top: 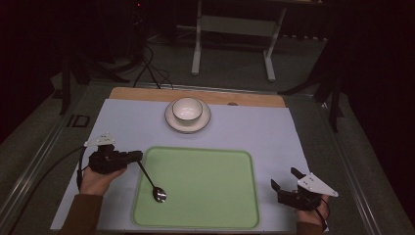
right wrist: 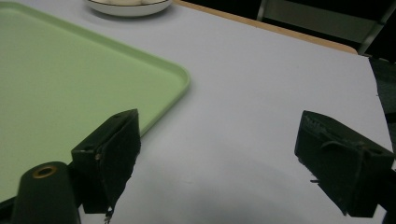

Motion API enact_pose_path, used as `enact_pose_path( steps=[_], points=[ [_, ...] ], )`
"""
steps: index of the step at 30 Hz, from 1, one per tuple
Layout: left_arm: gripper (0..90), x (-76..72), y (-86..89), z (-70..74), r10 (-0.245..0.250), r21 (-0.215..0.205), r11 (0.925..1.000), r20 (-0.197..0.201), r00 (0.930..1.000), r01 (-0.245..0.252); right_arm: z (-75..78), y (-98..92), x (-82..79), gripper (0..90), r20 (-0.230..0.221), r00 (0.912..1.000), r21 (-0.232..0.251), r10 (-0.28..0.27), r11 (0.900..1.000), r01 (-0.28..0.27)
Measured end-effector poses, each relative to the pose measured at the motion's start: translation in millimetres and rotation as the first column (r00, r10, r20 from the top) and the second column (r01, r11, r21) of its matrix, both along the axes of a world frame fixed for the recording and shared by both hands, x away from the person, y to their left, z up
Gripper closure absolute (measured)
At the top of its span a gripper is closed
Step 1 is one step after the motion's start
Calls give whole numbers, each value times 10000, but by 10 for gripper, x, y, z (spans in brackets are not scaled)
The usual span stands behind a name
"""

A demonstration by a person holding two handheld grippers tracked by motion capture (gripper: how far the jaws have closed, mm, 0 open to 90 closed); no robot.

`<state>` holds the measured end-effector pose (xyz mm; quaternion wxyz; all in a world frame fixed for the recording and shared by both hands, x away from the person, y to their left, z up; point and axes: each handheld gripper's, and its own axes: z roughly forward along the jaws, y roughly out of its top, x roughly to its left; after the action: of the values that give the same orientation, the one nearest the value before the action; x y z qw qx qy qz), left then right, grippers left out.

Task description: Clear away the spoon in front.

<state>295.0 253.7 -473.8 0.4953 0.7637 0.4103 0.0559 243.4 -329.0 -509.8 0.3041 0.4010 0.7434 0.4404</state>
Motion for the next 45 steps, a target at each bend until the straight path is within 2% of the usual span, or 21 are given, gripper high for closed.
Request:
enact_pose_path(
  steps=[3,6,8,11,13,17,21,25,26,27,28,31,33,39,45],
  points=[
    [815,25,-40,-4,-9,178,9998,-46,10000,9,-2,1,-1,142,15,10000,-17,-16,10000,16],
    [808,77,-72,-62,-51,145,9999,-190,9998,54,-2,-2,1,142,29,10000,-36,-41,10000,41],
    [802,110,-90,-112,-120,26,9999,-293,9995,121,2,-4,0,142,68,10000,-31,-57,10000,57],
    [802,160,-95,-197,-434,-401,9983,-411,9982,417,5,-6,-2,142,111,9999,-22,-66,10000,66],
    [793,190,-104,-230,-372,-226,9991,-524,9979,361,5,-8,0,142,121,9999,-16,-71,10000,72],
    [779,246,-142,-308,-445,-156,9989,-659,9968,436,3,-5,1,142,124,9999,-36,-36,10000,37],
    [770,262,-202,-377,-897,-212,9959,-761,9931,884,8,-2,3,142,155,9999,-64,-3,10000,4],
    [756,265,-260,-409,-1091,230,9935,-758,9911,1111,7,16,10,142,161,9999,-134,50,9999,-48],
    [750,265,-260,-409,-1091,230,9935,-758,9911,1111,7,16,10,142,162,9999,-132,44,9999,-42],
    [744,265,-287,-427,-1128,565,9915,-784,9905,1173,7,13,9,142,171,9998,-129,34,9999,-31],
    [740,264,-299,-436,-1136,662,9907,-756,9906,1187,7,11,8,142,174,9998,-124,17,9999,-15],
    [730,263,-312,-447,-1140,751,9900,-728,9908,1194,12,2,4,142,220,9998,-73,-23,10000,25],
    [718,261,-328,-464,-1045,1117,9875,-662,9923,1114,11,2,5,142,229,9997,-70,-33,10000,35],
    [706,272,-349,-505,-958,1561,9821,-703,9929,1058,12,5,10,142,245,9997,-56,-45,10000,46],
    [710,271,-378,-519,-891,2013,9749,-373,9953,948,15,-4,10,142,304,9995,-20,-84,10000,85]
  ],
)
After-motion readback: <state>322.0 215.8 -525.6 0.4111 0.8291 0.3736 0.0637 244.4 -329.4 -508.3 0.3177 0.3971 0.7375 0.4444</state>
